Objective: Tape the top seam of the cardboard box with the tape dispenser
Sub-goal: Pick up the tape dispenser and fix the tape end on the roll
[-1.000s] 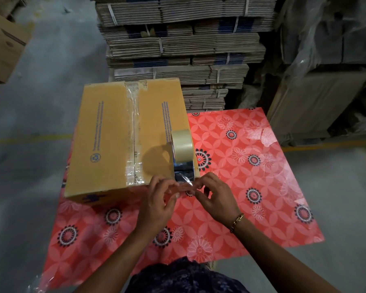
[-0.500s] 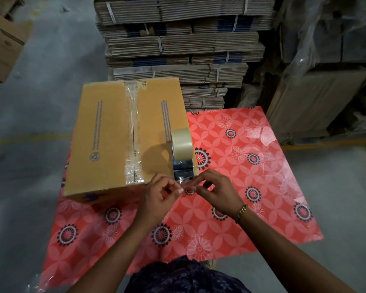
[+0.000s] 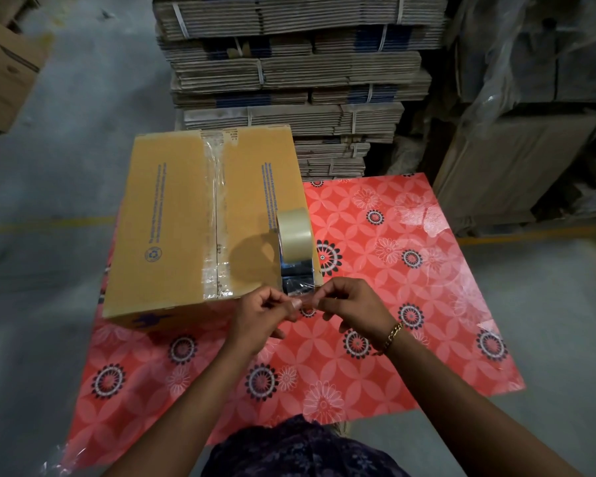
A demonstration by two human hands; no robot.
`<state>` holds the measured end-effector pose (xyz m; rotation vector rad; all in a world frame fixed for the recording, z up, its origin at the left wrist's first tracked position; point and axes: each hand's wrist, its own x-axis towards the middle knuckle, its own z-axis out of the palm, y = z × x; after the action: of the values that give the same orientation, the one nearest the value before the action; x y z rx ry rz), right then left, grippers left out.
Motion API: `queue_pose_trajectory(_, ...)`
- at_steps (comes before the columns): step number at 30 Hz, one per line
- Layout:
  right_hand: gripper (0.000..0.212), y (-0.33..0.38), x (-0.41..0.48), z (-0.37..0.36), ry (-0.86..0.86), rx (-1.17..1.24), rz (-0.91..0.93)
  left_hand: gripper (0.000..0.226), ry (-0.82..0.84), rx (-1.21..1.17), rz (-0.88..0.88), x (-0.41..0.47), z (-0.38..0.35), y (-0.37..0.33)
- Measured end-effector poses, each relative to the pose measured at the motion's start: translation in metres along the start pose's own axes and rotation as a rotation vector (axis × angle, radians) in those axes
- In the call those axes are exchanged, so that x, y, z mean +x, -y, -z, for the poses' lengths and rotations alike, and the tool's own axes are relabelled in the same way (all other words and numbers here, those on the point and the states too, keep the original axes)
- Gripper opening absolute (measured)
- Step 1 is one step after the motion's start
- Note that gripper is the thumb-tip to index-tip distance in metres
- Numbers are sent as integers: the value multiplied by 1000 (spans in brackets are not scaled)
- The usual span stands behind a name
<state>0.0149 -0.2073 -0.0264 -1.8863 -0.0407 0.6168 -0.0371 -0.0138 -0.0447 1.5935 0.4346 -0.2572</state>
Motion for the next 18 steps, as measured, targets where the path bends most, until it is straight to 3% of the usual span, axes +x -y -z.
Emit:
queue_pose_trajectory(14,4,0,2,-22,-149,74,-55,18,-127,-171,107,-3,-18,-6)
queue_pose_trajectory(18,27,-4,-1,-27,-177,218,-98,26,-163,-205,100,-3,-22,-5)
